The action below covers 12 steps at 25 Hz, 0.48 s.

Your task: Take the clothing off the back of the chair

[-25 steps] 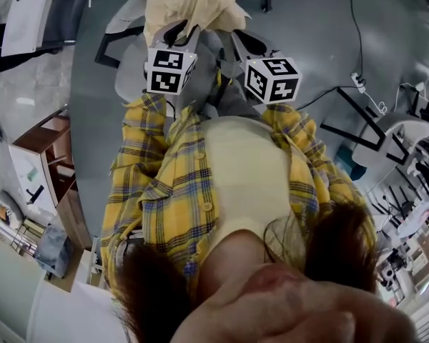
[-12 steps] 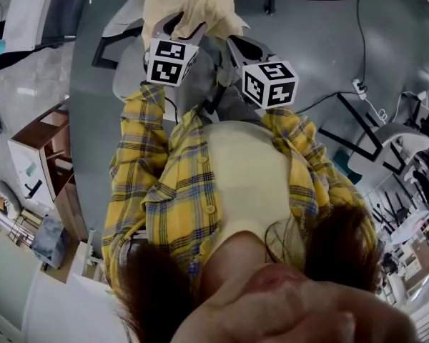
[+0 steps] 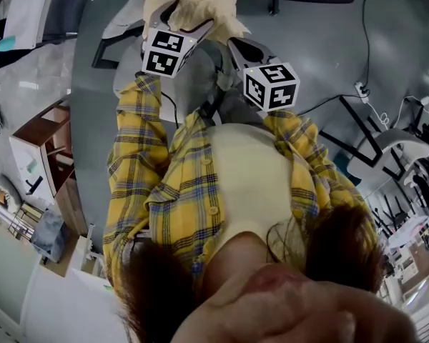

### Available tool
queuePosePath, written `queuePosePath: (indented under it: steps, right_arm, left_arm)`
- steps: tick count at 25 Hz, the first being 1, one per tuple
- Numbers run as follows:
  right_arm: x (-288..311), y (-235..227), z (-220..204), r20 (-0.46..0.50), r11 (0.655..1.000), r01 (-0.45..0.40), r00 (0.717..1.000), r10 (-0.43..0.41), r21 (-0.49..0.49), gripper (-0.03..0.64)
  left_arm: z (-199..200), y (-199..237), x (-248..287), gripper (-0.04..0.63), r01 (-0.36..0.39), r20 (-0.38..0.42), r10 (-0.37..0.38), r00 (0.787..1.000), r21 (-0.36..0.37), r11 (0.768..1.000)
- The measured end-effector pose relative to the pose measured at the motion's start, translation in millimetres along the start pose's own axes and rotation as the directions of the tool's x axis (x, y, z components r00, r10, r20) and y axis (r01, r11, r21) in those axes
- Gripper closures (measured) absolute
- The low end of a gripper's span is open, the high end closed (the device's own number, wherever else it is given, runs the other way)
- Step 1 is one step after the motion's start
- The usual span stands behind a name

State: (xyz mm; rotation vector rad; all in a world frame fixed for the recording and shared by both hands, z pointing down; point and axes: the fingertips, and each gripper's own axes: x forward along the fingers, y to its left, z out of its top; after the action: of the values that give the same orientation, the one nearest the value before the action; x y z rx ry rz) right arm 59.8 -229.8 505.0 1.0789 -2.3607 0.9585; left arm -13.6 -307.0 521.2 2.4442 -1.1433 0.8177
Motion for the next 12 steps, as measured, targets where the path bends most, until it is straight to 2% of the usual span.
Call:
queuePosePath:
  steps: [4,12]
  right_arm:
    - [2,-5,-1,-0.006,1.000,0.003,1.000,-0.003,0.003,0.601]
    - [5,-12,-5,-0.018,1.000,0.010,1.000,-0.010,0.013,0.601]
  left_arm:
    - [-1,5,9,0.179,0.002,-0.007,-0.002,1.000,-0.015,1.000]
    - [-4,2,23,0.199,-0.011,0.002,0.011,1.000,-0.043,0.999]
